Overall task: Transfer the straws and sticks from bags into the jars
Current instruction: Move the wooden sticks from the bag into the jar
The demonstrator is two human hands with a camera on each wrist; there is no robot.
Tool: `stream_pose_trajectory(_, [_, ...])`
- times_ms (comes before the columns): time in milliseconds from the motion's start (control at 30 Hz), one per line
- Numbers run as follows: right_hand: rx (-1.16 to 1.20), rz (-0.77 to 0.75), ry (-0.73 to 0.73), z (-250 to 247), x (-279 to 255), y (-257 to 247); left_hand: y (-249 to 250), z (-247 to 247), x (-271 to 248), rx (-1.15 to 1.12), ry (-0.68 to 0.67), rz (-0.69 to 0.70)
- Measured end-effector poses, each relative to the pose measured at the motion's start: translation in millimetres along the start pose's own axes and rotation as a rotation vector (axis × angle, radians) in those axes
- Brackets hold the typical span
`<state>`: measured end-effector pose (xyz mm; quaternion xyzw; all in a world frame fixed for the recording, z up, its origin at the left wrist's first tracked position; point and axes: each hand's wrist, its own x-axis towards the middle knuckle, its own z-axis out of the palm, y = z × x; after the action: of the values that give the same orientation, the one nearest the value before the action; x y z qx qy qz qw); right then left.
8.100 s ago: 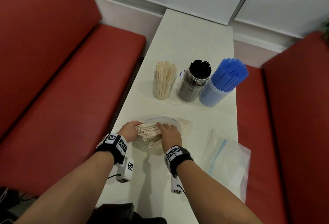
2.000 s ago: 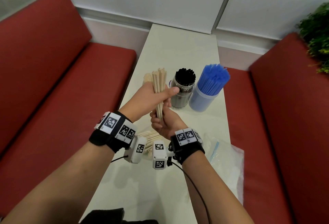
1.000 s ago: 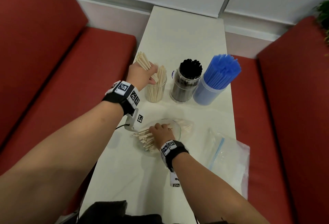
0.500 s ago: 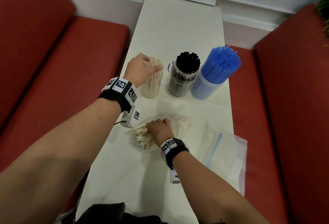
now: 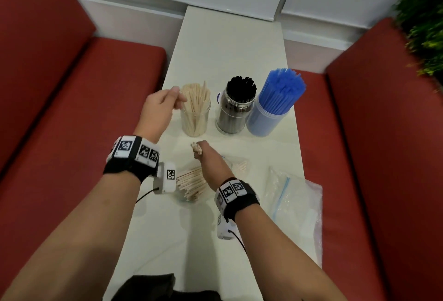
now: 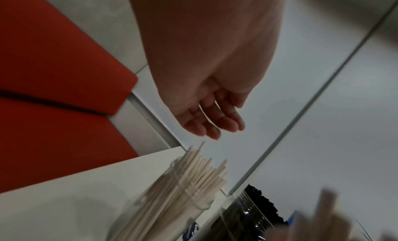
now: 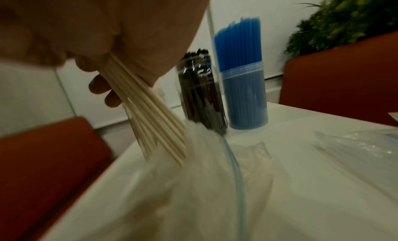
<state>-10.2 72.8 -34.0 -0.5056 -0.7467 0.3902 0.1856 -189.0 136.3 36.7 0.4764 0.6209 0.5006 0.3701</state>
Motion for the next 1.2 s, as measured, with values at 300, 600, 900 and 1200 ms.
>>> stream_pose_trajectory(300, [0.491,-0.123,0.163,-93,-12,-67,-40,6,-71,-0.452,-0.381,-0.769])
stream_pose_trajectory(600, [0.778,-0.194,0.127,-111,-39,-100,5,42,-109,-1.076,-0.52,-0.965])
stream_pose_trajectory(900, [0.954,-0.197,0.058,-117,-62,-111,15,63,-141,-1.026,-0.434,-1.041])
stream_pose_trajectory(1200, [0.952,-0.204,0.015,-116,-63,-113,12,62,-146,-0.984,-0.499,-1.101])
